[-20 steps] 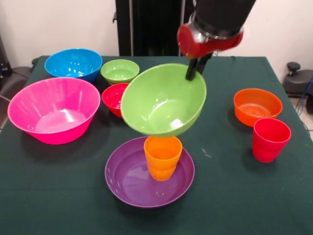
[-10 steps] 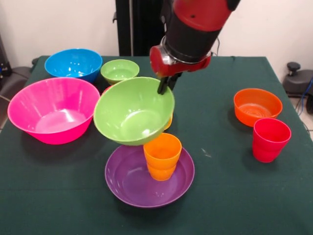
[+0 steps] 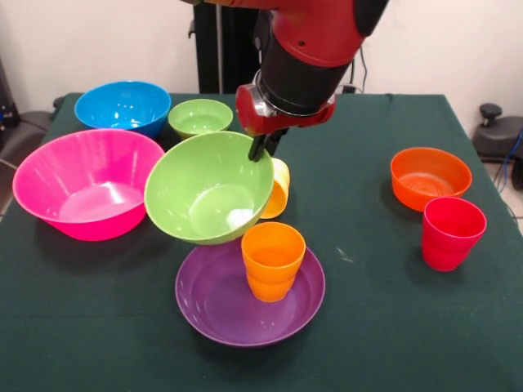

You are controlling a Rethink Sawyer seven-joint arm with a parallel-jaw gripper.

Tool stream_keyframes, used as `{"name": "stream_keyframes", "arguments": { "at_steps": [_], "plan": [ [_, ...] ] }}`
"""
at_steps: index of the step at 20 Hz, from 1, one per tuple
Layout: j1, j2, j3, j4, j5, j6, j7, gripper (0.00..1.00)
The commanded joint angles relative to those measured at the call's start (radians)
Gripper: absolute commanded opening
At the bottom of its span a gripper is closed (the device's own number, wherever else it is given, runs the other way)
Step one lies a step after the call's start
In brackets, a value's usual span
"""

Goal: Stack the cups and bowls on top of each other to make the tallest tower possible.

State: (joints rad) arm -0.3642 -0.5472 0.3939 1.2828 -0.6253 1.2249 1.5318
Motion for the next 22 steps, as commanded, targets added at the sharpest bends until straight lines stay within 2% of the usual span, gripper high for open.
{"name": "stream_keyframes", "arguments": {
  "at_steps": [1,6,13,16,22],
  "plan": [
    [0.037,-0.02,-0.036,-0.05,-0.02,-0.015,0.079,0.0],
    [0.051,-0.071,-0.049,-0.034,0.011,0.041,0.065,0.0],
    [0.065,-0.126,-0.061,-0.053,0.035,0.169,0.021,0.0],
    [0.064,-0.122,-0.052,-0.076,0.046,0.19,0.01,0.0],
    [0.083,-0.043,-0.038,-0.15,0.046,0.16,0.049,0.0]
  ]
}}
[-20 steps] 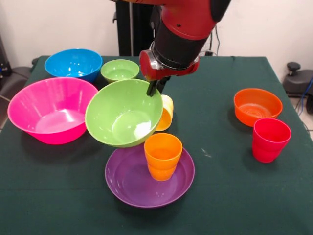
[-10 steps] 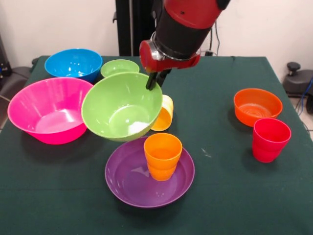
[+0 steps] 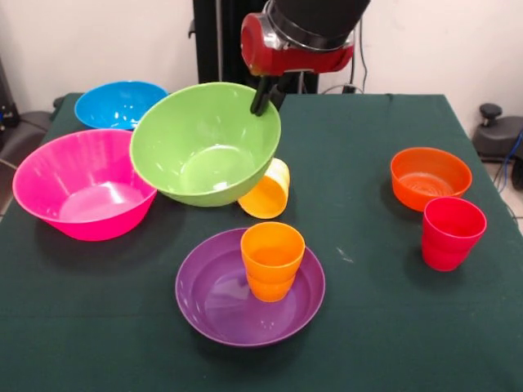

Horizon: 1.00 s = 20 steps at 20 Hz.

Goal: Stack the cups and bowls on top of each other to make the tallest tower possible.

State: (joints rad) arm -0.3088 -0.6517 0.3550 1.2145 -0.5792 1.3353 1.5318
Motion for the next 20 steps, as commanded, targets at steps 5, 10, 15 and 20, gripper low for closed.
{"name": "stream_keyframes", "arguments": {
  "at_steps": [5,10,15,20],
  "plan": [
    [0.046,0.129,-0.002,-0.136,-0.011,0.001,0.083,0.0],
    [0.035,0.129,-0.015,-0.104,-0.018,-0.067,0.076,0.0],
    [0.037,0.13,-0.018,-0.075,-0.009,-0.107,0.099,0.0],
    [0.053,0.157,-0.022,-0.099,-0.004,-0.107,0.115,0.0]
  ]
}}
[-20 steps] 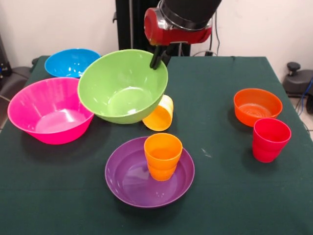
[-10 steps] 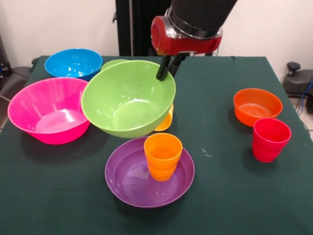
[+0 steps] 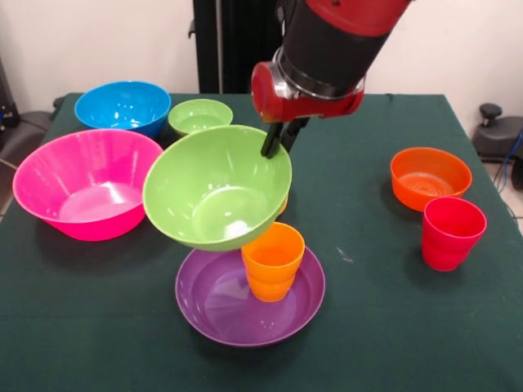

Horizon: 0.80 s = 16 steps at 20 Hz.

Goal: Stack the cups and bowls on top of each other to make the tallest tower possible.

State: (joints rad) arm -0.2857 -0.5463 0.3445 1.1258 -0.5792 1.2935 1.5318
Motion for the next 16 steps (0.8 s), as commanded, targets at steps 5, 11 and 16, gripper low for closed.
{"name": "stream_keyframes", "arguments": {
  "at_steps": [5,11,16],
  "plan": [
    [0.041,0.03,-0.021,0.012,0.018,-0.063,0.126,0.0],
    [0.053,0.039,-0.027,-0.008,0.032,-0.046,0.131,0.0],
    [0.069,0.016,-0.042,0.03,0.061,-0.049,0.156,0.0]
  ]
}}
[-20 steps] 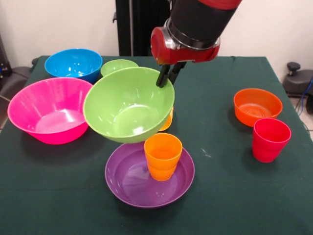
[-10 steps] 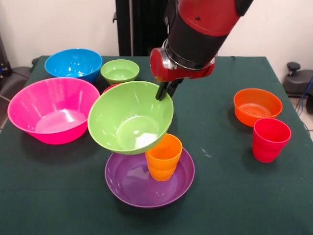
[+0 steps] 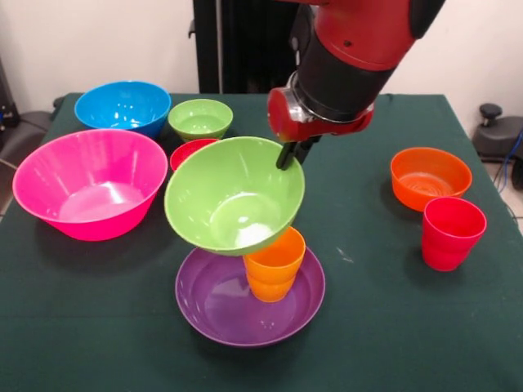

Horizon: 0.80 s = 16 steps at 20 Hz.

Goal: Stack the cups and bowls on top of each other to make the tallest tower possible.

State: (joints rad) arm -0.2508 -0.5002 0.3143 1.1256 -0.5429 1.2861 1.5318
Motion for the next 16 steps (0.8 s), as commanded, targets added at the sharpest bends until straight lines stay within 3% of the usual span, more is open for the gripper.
{"name": "stream_keyframes", "arguments": {
  "at_steps": [1,5,16],
  "plan": [
    [0.038,-0.026,-0.015,0.024,0.026,-0.041,0.155,0.0],
    [0.051,0.006,-0.021,-0.019,0.025,-0.039,0.153,0.0],
    [0.056,0.027,-0.048,-0.011,0.013,-0.093,0.155,0.0]
  ]
}}
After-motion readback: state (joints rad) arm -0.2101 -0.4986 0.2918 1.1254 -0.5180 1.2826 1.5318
